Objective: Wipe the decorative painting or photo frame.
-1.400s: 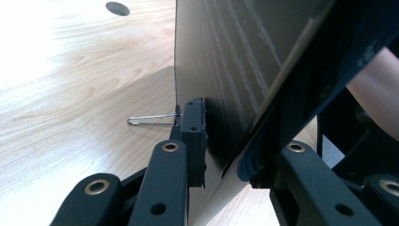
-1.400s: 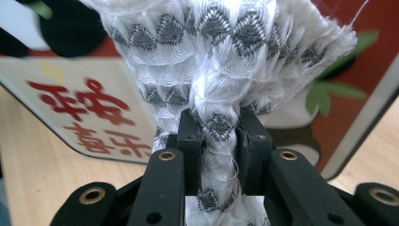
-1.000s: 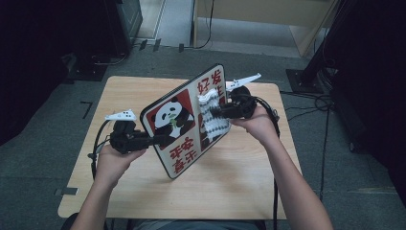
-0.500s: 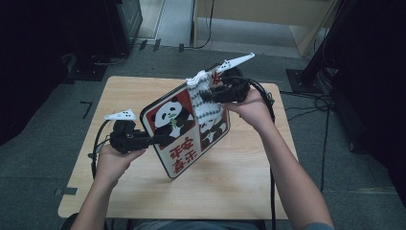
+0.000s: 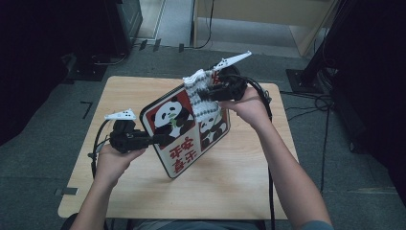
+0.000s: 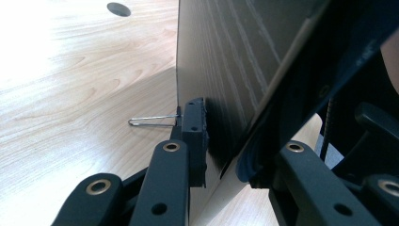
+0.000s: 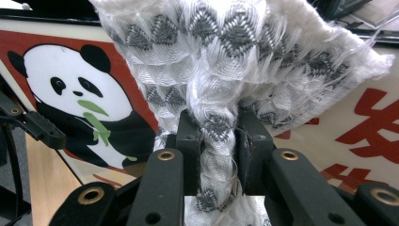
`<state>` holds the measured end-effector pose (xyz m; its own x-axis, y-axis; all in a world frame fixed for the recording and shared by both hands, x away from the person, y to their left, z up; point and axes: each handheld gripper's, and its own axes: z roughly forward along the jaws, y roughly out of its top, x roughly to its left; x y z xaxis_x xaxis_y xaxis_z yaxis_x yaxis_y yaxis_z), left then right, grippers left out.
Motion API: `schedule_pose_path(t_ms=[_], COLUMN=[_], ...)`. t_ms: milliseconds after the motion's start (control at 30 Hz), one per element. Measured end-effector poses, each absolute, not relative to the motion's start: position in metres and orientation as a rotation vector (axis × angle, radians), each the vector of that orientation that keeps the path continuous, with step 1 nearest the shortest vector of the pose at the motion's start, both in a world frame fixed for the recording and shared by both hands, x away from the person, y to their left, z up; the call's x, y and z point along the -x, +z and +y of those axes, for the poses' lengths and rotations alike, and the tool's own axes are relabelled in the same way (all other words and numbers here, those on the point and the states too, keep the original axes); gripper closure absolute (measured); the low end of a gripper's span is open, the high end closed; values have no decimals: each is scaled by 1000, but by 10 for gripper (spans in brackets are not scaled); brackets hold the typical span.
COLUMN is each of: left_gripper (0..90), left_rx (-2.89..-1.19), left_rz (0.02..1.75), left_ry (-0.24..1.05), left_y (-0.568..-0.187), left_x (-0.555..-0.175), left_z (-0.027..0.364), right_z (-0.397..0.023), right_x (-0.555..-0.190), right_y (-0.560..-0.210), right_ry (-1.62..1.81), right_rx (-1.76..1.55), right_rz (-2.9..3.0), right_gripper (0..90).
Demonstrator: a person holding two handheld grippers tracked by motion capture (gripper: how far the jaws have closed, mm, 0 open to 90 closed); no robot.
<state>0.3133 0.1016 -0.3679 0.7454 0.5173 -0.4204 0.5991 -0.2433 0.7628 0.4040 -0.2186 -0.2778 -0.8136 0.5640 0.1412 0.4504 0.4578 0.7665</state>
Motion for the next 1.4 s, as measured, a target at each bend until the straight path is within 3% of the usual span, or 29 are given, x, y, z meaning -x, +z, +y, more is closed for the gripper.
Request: schedule_pose_path(t_ms=[1400], left_gripper=[746], left_rx=[-1906], left_rz=[850], left_ry=[-100], left_y=[-368], left_x=[-313], left_z=[101], right_z=[-228], right_x=[-398], right_y=[-319], right_ry=[1277], right_rx=[-945], right_rz=[2594], right_gripper=[749])
